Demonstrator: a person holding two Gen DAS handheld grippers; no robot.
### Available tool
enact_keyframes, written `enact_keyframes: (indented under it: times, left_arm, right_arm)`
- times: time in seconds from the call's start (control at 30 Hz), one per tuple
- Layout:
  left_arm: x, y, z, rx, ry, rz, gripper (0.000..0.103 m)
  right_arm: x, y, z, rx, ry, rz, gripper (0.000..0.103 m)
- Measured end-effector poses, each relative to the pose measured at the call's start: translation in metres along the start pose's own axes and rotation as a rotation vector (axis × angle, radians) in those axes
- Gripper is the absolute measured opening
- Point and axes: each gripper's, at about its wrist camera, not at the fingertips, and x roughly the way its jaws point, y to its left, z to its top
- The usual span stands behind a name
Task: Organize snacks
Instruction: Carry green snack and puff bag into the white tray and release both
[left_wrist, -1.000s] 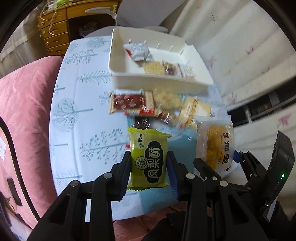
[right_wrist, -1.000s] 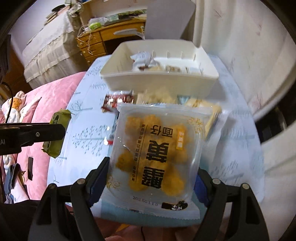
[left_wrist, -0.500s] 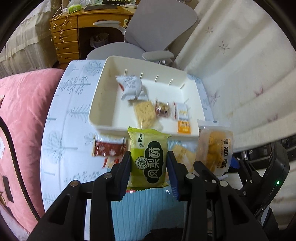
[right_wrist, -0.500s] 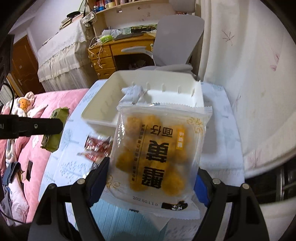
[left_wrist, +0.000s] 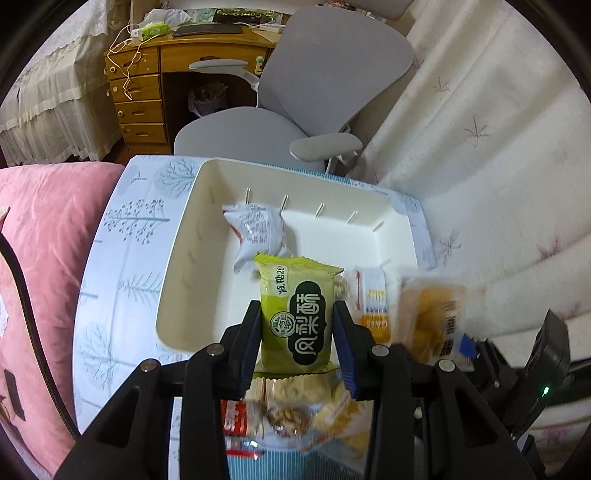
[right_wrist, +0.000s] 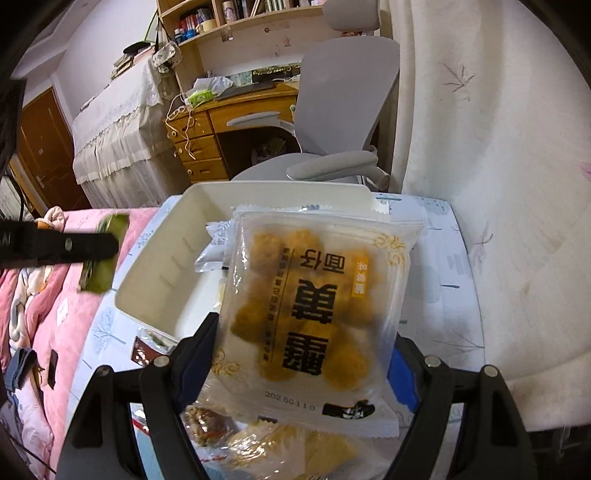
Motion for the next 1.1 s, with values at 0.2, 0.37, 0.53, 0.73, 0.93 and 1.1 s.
enact_keyframes:
  times: [0.2, 0.37, 0.53, 0.73, 0.93, 1.1]
  left_arm:
    - [0.018, 0.006, -0.001, -0.056, 0.041, 0.014, 0.066]
    - [0.020, 0.006, -0.006, -0.051, 0.067, 0.043, 0.069]
    - [0.010, 0.004, -0.018, -0.047, 0.076, 0.039, 0.070]
    - [-0.007, 0.001, -0.039, -0.019, 0.083, 0.031, 0.071]
    - [-0.026, 0.001, -0.065, 0.007, 0.093, 0.020, 0.072]
    - [-0.036, 0.000, -0.087, 0.028, 0.097, 0.002, 0.073]
  right_arm:
    - [0.015, -0.005, 0.000, -0.001, 0.021, 0.016, 0.088]
    - [0.014, -0.009, -0.002, 0.015, 0.027, 0.046, 0.088]
    - [0.005, -0.013, -0.005, 0.038, 0.024, 0.044, 0.088]
    - [-0.017, -0.019, -0.013, 0.076, 0.016, 0.041, 0.088]
    - [-0.040, -0.025, -0.028, 0.130, 0.014, 0.016, 0.088]
    - [-0.057, -0.032, -0.046, 0.201, 0.024, 0.020, 0.088]
